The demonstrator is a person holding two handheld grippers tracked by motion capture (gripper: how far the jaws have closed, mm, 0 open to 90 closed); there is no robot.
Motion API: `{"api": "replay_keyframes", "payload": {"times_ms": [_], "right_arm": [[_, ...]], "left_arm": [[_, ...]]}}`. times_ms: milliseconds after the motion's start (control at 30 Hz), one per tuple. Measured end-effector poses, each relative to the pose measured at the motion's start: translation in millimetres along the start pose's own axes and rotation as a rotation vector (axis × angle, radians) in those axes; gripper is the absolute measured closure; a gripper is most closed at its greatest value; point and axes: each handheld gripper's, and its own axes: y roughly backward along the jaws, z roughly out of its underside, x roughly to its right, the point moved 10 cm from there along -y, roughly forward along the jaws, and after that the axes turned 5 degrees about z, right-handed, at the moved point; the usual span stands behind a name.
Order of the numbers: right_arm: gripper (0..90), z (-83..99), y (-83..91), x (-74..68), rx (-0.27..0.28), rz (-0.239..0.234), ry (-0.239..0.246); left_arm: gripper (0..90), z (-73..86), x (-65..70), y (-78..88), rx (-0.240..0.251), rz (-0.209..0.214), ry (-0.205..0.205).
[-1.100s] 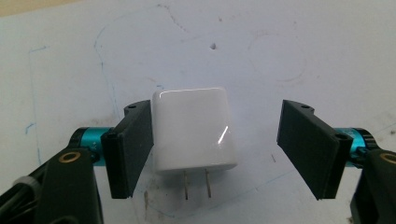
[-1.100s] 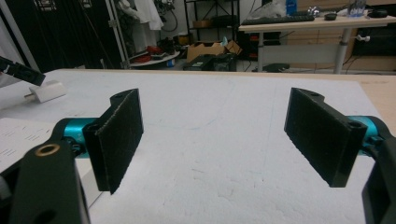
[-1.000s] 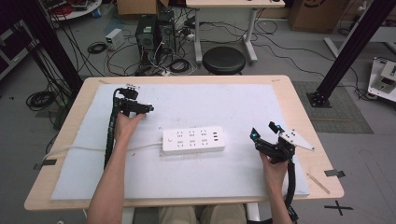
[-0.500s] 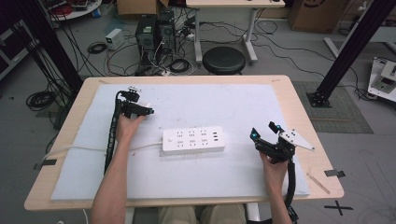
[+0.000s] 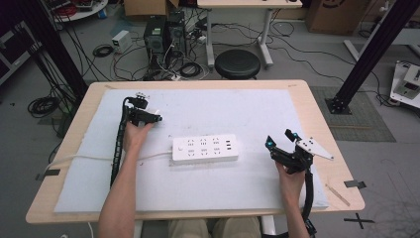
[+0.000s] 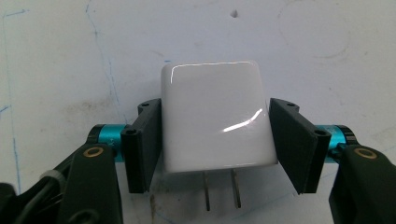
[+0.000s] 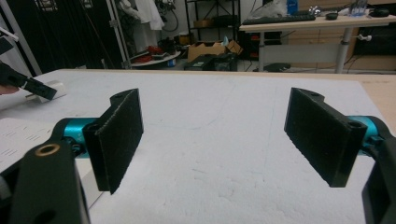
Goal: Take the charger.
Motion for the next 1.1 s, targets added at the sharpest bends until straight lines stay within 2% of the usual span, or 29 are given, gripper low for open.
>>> {"api": "replay_keyframes", "payload": {"times_ms": [233, 867, 967, 1067, 1100], "right_arm": [[19.9, 0.0, -0.3, -0.4, -0.001, -0.001, 0.005], [20.0, 0.3, -0.3, -0.8, -0.005, -0.006, 0.005], [19.9, 0.2, -0.4, -0.7, -0.003, -0.005, 0.005], [20.0, 0.3, -0.4, -1.0, -0.004, -0.008, 0.004], [19.9, 0.3, -0.4, -1.0, -0.005, -0.008, 0.004]], "left_arm": [[40.2, -0.3, 0.7, -1.1, -0.002, -0.031, -0.018], [42.5, -0.1, 1.8, -0.3, -0.008, -0.026, -0.013], [42.5, -1.0, 4.5, 1.5, -0.004, -0.008, -0.015], [42.5, -4.1, 7.4, 5.2, 0.008, -0.008, -0.033], [42.5, -7.9, 12.1, 11.1, 0.02, -0.001, -0.058]]}}
